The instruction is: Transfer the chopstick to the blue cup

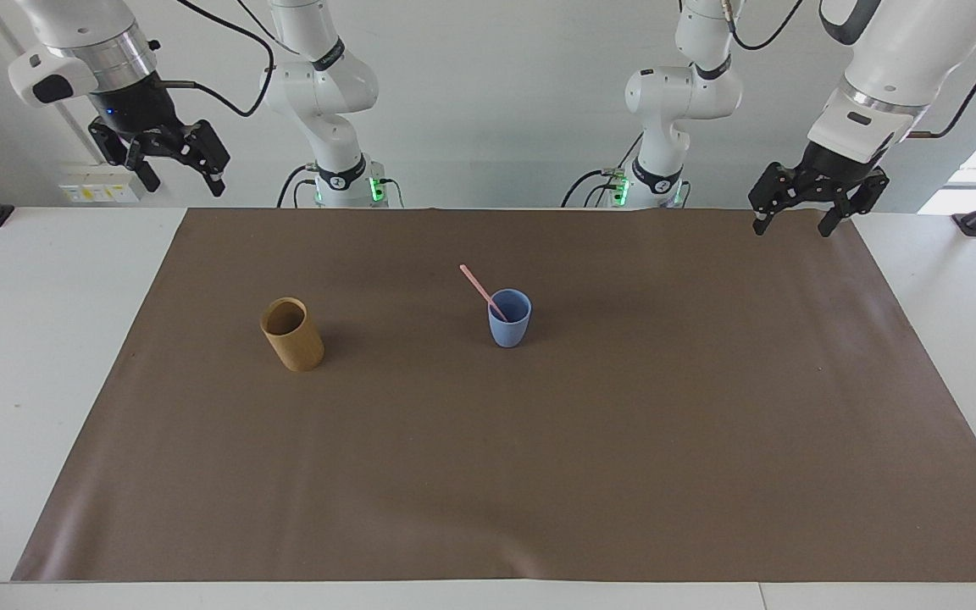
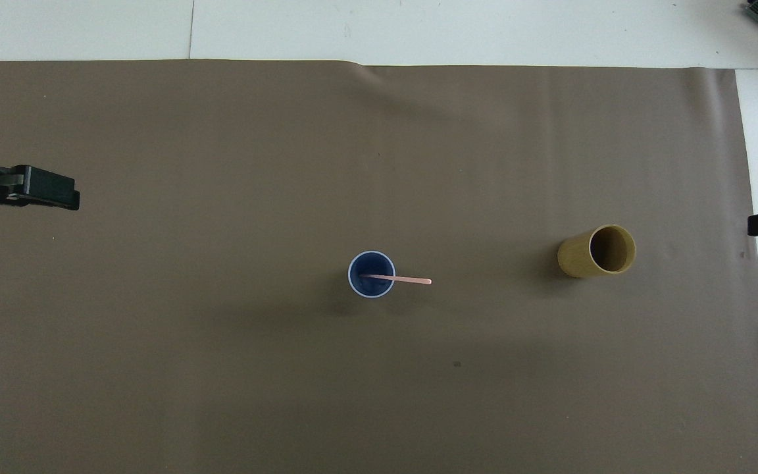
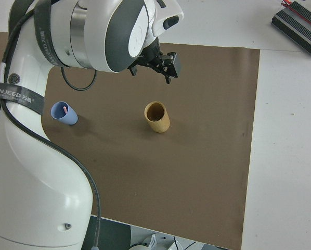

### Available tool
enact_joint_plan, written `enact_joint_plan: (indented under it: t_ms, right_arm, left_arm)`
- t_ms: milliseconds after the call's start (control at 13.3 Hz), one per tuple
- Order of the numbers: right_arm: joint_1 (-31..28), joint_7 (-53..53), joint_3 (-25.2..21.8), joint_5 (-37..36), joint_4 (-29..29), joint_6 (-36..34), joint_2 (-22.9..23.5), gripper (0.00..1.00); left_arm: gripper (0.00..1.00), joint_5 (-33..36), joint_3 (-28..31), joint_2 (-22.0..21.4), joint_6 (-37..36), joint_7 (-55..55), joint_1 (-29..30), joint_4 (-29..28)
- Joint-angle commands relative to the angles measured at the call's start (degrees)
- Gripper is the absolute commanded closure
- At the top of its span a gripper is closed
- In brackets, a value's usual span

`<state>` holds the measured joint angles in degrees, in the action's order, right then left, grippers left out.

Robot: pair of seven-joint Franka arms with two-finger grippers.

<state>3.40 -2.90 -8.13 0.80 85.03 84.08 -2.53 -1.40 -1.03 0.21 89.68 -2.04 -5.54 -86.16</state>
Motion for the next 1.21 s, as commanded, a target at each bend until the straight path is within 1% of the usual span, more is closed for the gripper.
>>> enact_joint_plan:
  t_ms: [0,226,377,1131]
  right_arm:
    - [1.5,0.7,0.7,-0.5,0.3,0.6,-0.4,0.0]
    - [1.5,6.1,0.7,-1.8,0.9,0.7,-0.9,0.0]
    - [1.8,6.2,0.7,-1.7,1.0,0.7,-0.9,0.0]
    - [1.8,5.6,0.7,-2.1,1.1,0.0,-1.0,0.0]
  left_arm:
    - [0.0,0.2,-0.5,0.1,-3.2,0.5,0.8,1.4]
    - [0.0,0.3,-0.5,-1.0,-5.8,0.9,0.7,1.6]
    - [0.0,0.3,-0.4,-2.0,-8.0,2.3,0.7,1.5]
    - [0.0,-0.1,-0.3,-2.3,-7.7,2.9,0.8,1.0]
